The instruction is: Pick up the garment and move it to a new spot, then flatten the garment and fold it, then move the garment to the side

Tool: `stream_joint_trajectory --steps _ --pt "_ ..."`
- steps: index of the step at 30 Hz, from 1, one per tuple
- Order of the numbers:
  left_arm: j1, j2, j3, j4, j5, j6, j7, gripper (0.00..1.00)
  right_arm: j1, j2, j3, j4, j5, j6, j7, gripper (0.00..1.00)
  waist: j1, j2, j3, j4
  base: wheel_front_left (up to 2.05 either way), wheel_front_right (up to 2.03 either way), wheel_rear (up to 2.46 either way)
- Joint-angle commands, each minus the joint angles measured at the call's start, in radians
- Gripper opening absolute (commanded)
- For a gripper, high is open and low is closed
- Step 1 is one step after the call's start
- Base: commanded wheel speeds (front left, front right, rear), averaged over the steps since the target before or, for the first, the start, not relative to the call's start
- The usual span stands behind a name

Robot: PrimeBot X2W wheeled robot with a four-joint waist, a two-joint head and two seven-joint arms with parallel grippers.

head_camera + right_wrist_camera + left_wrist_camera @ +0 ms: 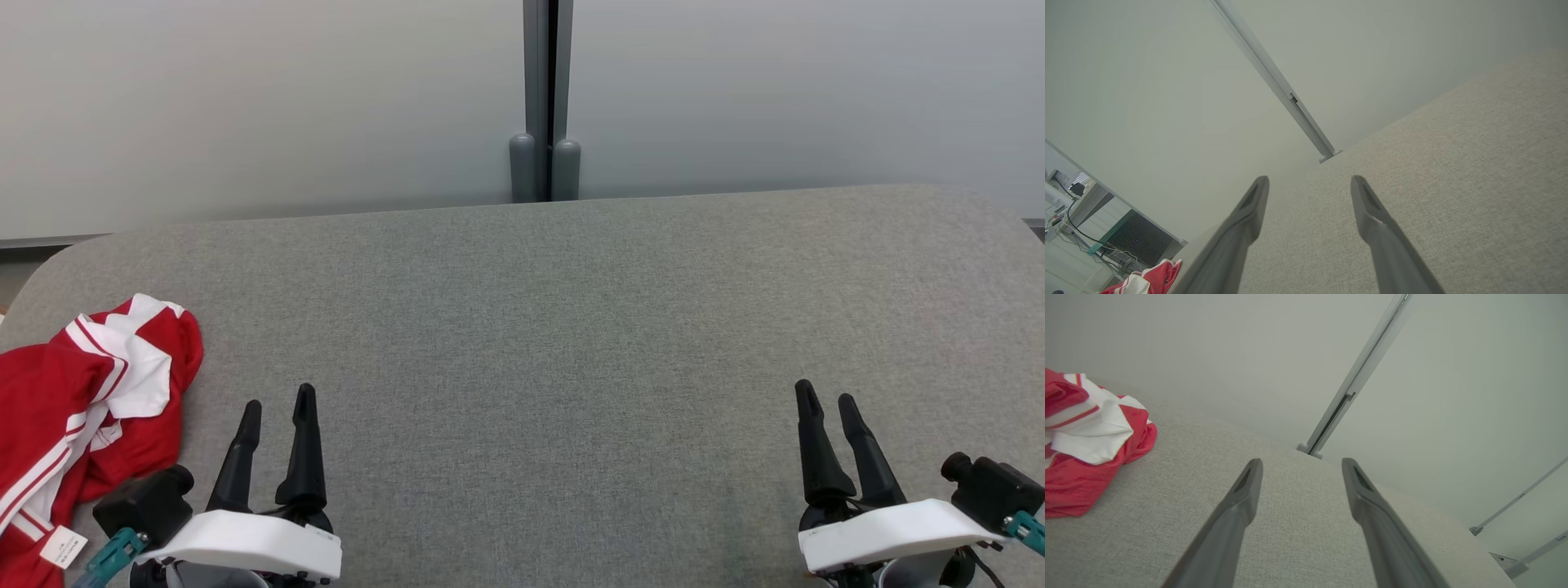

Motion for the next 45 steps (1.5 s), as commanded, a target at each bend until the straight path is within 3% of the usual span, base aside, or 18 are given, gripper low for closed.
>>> stream_joint_trajectory --steps 1,4,24,45 --pt "-0.009 0.013 -0.009 -0.024 0.035 0.009 -0.011 1.0 -0.007 -0.008 -0.001 -0.01 -0.028 0.0 -0.013 1.0 0.0 0.0 -0.001 0.002 0.0 0.0 0.0" --pt "-0.006 0.018 -0.023 -0.035 0.065 0.016 -0.02 1.0 -0.009 -0.008 0.002 -0.012 -0.053 0.0 -0.022 1.0 0.0 0.0 0.0 0.006 0.0 0.0 0.0" --pt "0.023 0.007 -0.023 -0.011 0.254 -0.041 -0.072 1.0 -0.003 -0.009 0.047 0.017 -0.259 0.0 -0.074 1.0 0.0 0.0 -0.006 0.003 0.0 0.0 0.0" --pt "0.064 -0.013 0.002 0.058 0.435 -0.022 -0.116 1.0 0.013 -0.01 0.013 0.086 -0.421 0.0 -0.118 1.0 0.0 0.0 -0.029 0.004 0.0 0.0 0.0"
